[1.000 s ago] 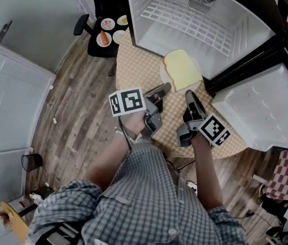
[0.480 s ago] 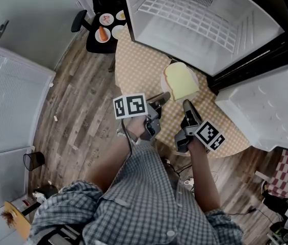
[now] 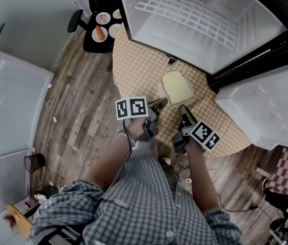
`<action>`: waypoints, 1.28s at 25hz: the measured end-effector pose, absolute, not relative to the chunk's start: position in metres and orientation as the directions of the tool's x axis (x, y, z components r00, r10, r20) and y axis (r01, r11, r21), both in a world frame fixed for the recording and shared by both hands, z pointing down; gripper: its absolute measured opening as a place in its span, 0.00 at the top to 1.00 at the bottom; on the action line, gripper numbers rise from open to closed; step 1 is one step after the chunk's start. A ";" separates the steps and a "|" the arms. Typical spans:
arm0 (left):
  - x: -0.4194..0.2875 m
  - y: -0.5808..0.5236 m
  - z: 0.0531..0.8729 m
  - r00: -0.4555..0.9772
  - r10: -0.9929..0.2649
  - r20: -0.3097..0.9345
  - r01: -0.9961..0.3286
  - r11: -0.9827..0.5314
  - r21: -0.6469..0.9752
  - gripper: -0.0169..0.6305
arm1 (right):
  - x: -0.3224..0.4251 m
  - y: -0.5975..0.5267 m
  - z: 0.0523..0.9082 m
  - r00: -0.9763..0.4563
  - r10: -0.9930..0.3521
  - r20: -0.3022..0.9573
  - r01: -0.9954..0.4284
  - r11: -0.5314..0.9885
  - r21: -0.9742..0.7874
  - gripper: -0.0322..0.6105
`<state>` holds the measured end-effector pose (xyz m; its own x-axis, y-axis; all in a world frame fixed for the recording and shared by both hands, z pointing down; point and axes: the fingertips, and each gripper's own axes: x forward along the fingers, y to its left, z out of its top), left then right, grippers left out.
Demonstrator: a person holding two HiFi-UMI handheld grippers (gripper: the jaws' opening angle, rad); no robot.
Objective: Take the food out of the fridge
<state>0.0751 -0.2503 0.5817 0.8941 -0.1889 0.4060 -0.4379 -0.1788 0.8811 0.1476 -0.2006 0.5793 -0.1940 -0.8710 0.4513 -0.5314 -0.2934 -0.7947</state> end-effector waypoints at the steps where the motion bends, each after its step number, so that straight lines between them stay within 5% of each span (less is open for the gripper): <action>1: 0.075 -0.249 0.585 0.890 -0.182 0.419 -0.449 -0.182 0.875 0.90 | 0.147 -0.200 0.582 -0.193 -0.866 0.461 -0.534 -0.301 -0.790 0.85; 19: 0.068 -0.243 0.606 0.730 -0.132 0.671 -0.649 -0.441 0.620 0.82 | 0.144 -0.197 0.600 -0.218 -0.775 0.594 -0.700 -0.300 -0.648 0.85; 28: 0.051 -0.246 0.589 0.681 -0.232 0.695 -0.672 -0.575 0.466 0.81 | 0.158 -0.194 0.578 -0.146 -0.787 0.600 -0.862 -0.196 -0.468 0.86; 32: 0.050 -0.248 0.563 0.687 -0.324 0.650 -0.659 -0.653 0.372 0.91 | 0.173 -0.182 0.556 -0.062 -0.813 0.579 -0.903 -0.201 -0.379 0.91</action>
<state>0.0505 -0.2477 0.5627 0.6874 -0.3236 0.6502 -0.6594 -0.6534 0.3719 0.1726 -0.1815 0.5557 -0.0619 -0.8127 0.5793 -0.9035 -0.2011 -0.3786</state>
